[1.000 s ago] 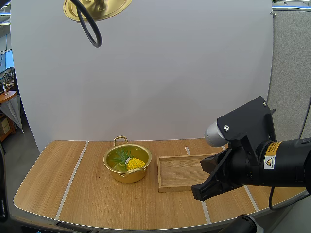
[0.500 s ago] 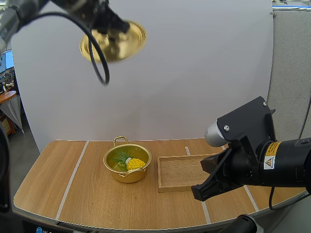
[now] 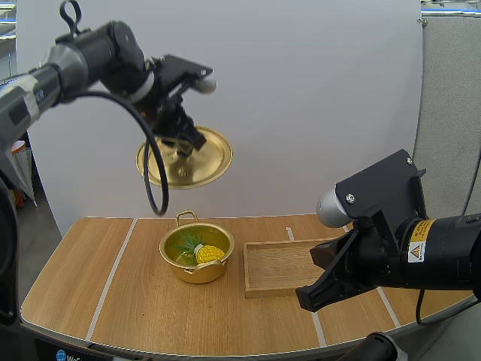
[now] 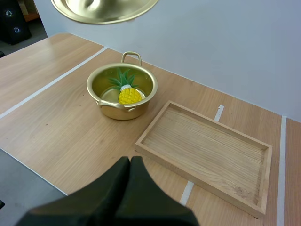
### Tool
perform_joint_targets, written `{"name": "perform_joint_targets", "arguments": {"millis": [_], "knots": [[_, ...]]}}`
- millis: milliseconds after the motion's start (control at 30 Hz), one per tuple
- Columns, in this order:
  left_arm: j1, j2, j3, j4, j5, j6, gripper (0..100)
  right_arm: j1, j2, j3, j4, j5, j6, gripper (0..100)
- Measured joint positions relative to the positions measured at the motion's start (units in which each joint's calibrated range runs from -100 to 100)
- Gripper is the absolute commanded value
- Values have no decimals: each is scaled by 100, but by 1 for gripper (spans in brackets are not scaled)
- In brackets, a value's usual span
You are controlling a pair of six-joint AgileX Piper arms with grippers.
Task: Open the pot, put the pineapple inside, and close it
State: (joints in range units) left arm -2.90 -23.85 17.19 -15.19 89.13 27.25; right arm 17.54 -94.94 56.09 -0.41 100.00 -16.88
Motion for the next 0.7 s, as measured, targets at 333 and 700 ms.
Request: {"name": "perform_joint_targets", "arguments": {"millis": [333,700], "knots": [[0,1006,638,-344,-1024,251,0,0,0,0,0,0,0,0],[0,1866,648,-506,-1292,363,0,0,0,0,0,0,0,0]]}}
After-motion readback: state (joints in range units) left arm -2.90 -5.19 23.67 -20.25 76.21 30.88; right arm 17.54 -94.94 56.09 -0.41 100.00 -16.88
